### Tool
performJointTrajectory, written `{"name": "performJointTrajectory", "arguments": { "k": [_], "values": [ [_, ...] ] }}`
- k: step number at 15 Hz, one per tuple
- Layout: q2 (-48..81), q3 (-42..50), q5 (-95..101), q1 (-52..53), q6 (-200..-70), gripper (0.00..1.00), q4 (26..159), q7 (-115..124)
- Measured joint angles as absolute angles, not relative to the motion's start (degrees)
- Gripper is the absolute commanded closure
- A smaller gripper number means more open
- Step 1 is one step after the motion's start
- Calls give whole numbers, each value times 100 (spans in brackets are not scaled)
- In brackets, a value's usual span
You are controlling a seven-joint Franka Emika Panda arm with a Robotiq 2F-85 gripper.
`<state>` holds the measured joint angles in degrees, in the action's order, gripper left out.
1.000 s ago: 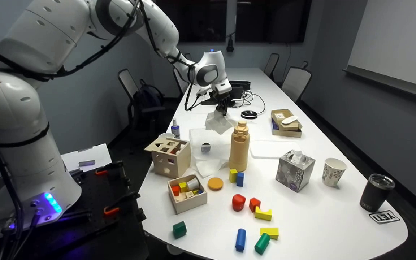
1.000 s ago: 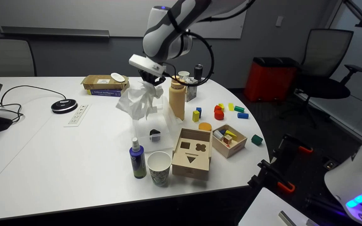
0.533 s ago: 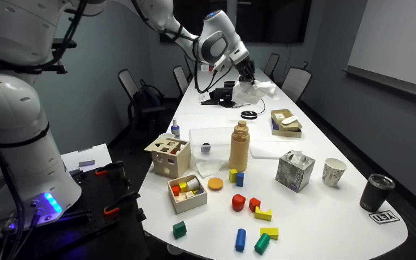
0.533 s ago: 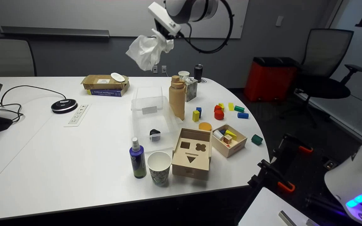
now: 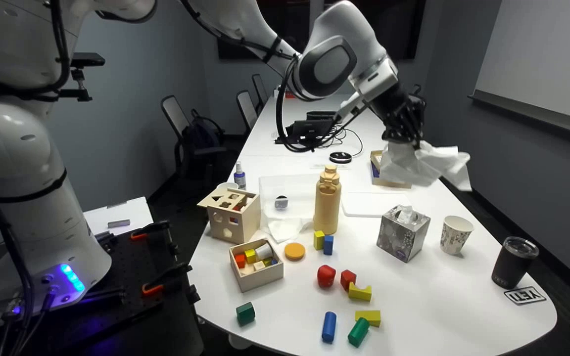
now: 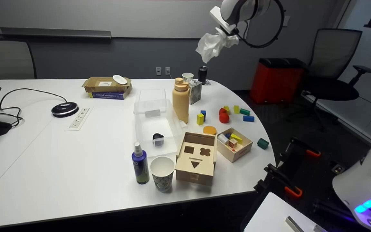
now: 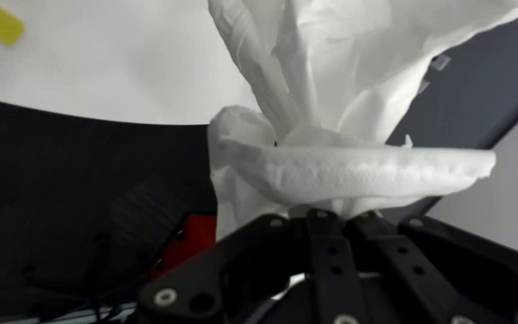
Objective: Pick up the wipe and clean the basket
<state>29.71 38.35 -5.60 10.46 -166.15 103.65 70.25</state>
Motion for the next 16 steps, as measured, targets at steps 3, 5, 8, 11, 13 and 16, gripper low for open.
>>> {"name": "performJointTrajectory", "arguments": {
  "k": [3,5,8,11,13,16],
  "values": [
    [3377,3796,-559,721,-16394,99,10586,7024],
    [3661,3487,-561,465,-16400,99,10605,7024],
    [4067,3006,-612,181,-16406,99,10475,7025],
    [4558,2691,-650,-21,-16393,99,10009,7035],
    [4902,2596,-701,-97,-16369,99,9592,7123],
    [5334,2578,-738,-139,-16187,66,8941,7252]
  ]
}}
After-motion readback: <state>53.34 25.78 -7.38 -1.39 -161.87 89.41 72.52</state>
